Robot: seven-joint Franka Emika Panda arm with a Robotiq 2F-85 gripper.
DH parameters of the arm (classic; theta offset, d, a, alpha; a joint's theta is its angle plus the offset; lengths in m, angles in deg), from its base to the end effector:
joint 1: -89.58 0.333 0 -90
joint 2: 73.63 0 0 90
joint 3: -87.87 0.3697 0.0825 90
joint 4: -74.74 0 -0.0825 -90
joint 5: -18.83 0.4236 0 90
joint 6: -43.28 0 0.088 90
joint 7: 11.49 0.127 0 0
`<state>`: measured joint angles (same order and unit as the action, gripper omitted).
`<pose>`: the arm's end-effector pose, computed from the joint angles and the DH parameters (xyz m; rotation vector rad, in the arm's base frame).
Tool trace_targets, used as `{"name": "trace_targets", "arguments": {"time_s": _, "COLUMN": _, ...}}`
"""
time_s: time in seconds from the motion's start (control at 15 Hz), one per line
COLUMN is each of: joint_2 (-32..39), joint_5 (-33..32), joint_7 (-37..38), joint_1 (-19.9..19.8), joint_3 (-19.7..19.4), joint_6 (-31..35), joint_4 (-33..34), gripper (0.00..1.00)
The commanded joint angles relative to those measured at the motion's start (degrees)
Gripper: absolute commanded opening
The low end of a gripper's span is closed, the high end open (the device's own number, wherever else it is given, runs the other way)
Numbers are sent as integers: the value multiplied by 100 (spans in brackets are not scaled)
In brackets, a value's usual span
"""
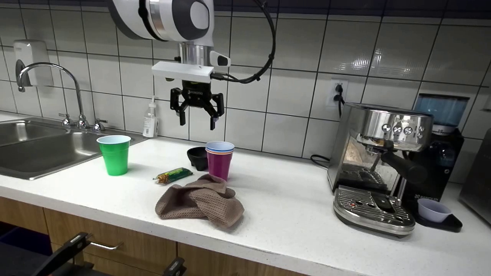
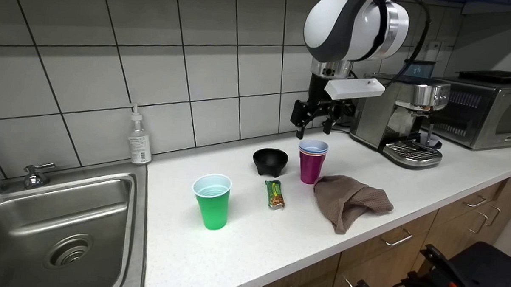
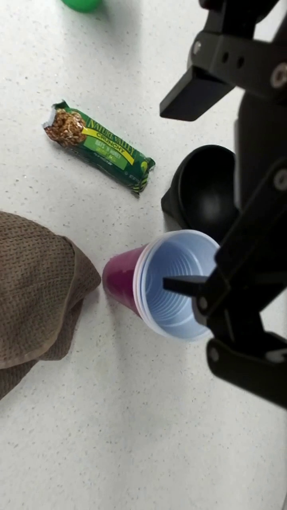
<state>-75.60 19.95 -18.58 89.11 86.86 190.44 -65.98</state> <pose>0.5165 -0.0134 0.3285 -3.1290 -0.1287 -0.2310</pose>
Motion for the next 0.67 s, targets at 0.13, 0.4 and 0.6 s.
{"name": "trace_targets", "arguments": {"time_s": 0.13, "joint_2": -538, "joint_5": -145, "joint_7": 70, "joint_1": 251, "joint_3": 241, "joint_6": 18, "joint_4": -536, "gripper": 100}}
{"name": "trace_targets", "arguments": {"time_s": 0.4, "joint_2": -596, "joint_5": -55, "joint_7": 90, "joint_1": 445, "joint_3": 375, "joint_6": -10, "joint_4": -643, "gripper": 100}}
{"name": "trace_targets", "arguments": {"time_s": 0.6, "joint_2": -405, "joint_5": -74, "joint_7": 9, "joint_1": 439, "joint_3": 352, "joint_6": -11, "joint_4": -518, "gripper": 100}}
